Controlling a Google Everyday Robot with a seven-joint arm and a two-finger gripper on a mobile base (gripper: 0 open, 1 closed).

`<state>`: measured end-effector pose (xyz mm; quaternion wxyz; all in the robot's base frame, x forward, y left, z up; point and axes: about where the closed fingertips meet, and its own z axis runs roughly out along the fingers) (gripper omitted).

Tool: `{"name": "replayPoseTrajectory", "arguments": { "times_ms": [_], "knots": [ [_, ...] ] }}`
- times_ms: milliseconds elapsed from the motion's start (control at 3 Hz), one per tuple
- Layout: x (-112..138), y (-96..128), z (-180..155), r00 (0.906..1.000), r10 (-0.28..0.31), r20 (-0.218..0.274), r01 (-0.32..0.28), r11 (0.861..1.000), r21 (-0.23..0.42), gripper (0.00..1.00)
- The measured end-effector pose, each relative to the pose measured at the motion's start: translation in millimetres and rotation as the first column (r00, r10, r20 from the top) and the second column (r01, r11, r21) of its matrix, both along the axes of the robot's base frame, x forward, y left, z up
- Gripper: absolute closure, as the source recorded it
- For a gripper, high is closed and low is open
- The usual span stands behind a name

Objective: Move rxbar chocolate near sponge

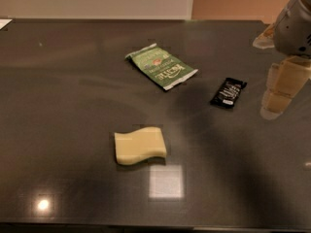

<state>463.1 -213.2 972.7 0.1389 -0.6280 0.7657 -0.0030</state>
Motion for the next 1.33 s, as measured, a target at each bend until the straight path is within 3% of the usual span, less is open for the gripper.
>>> {"name": "replayPoseTrajectory", "arguments": {
  "times_ms": [333, 667, 1000, 1333],
  "knots": [
    [27, 2, -6, 0.9956, 0.087, -0.034, -0.087, 0.996, 0.0, 0.0],
    [49, 4, -14, 0.9808, 0.192, -0.036, -0.192, 0.981, -0.009, 0.0],
    [62, 4, -31, 0.9481, 0.316, -0.037, -0.317, 0.948, -0.027, 0.0],
    [64, -2, -46, 0.9047, 0.425, -0.034, -0.426, 0.902, -0.072, 0.0]
  ]
}}
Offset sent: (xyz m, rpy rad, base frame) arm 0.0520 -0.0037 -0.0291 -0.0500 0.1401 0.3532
